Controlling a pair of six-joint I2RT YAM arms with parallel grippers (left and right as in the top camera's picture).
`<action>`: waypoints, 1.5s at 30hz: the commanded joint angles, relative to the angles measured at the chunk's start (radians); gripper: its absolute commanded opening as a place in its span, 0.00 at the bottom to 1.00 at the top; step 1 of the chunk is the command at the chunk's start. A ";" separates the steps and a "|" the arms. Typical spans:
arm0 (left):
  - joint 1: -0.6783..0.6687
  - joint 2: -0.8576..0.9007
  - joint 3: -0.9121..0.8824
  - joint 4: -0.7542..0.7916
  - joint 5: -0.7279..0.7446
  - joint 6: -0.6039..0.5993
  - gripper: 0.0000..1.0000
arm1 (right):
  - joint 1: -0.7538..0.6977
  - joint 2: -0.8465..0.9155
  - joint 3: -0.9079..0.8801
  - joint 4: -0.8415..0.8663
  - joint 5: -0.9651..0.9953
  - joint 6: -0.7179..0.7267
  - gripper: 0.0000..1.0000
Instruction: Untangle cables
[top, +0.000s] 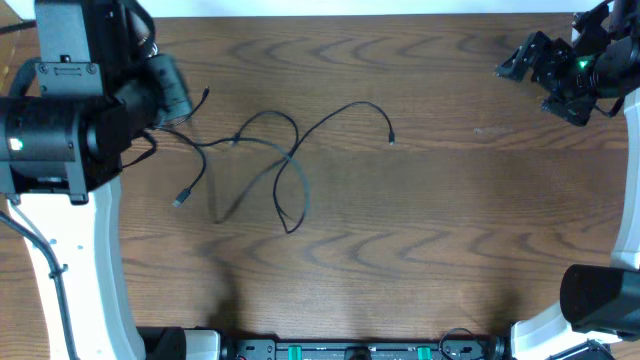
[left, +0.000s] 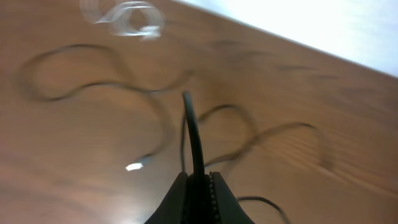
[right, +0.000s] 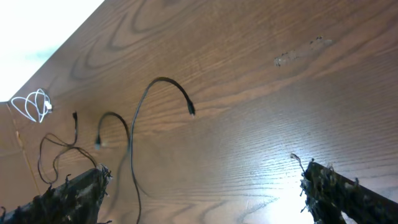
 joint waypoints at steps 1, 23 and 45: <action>0.070 -0.004 -0.048 0.000 -0.224 0.009 0.08 | 0.008 -0.013 0.013 0.002 0.001 -0.013 0.99; 0.663 0.285 -0.079 0.076 -0.224 -0.006 0.07 | 0.008 -0.013 0.013 0.009 0.001 -0.040 0.99; 0.875 0.655 -0.079 0.251 -0.596 -0.140 0.08 | 0.008 -0.013 0.013 0.010 0.027 -0.039 0.99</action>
